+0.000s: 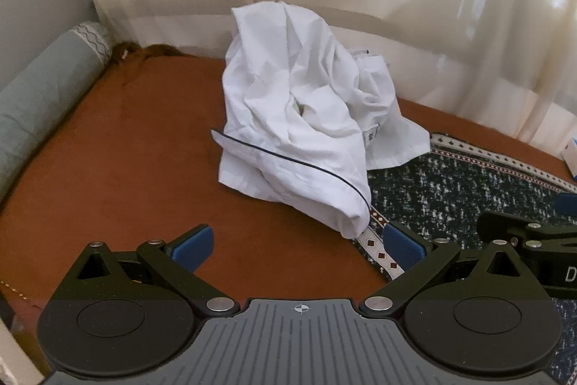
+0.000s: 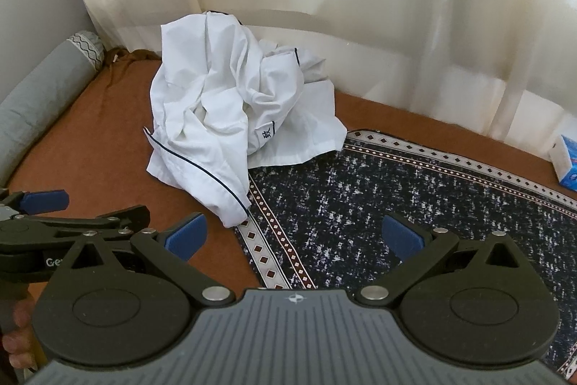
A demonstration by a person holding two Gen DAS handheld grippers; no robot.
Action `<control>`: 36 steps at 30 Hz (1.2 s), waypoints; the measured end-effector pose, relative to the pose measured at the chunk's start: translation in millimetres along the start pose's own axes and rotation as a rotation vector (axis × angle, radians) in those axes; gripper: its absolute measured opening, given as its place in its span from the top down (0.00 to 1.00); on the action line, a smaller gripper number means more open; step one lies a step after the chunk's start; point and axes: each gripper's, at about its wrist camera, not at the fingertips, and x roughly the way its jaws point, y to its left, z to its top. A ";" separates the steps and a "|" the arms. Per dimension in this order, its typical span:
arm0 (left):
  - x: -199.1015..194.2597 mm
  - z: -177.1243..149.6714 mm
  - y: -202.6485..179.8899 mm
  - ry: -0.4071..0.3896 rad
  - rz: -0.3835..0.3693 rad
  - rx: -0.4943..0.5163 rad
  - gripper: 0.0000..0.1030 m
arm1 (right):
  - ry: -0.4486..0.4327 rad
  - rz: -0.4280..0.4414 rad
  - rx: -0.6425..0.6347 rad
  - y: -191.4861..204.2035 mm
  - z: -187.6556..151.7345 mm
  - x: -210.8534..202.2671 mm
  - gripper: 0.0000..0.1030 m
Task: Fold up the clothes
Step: 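Grasp the shirt's piped edge with the left tool while the right tool grasps another edge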
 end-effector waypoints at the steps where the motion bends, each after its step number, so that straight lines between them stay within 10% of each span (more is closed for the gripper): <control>1: 4.5 0.7 0.2 0.002 -0.002 0.002 0.00 | 0.006 -0.001 -0.001 0.1 1.1 3.4 0.00; 23: 130.6 14.0 -10.3 0.120 -0.210 -0.101 0.07 | 0.000 -0.065 0.021 -30.6 23.2 81.7 0.00; 28: 144.0 17.3 -7.3 0.137 -0.232 -0.141 0.32 | 0.008 -0.081 0.000 -33.9 26.2 84.3 0.00; 32: 152.4 16.2 6.0 0.149 -0.311 -0.221 0.91 | -0.013 -0.079 -0.019 -34.2 35.5 87.0 0.00; 36: 146.6 17.6 12.1 0.122 -0.322 -0.214 1.00 | -0.023 -0.050 -0.067 -28.0 45.4 96.3 0.01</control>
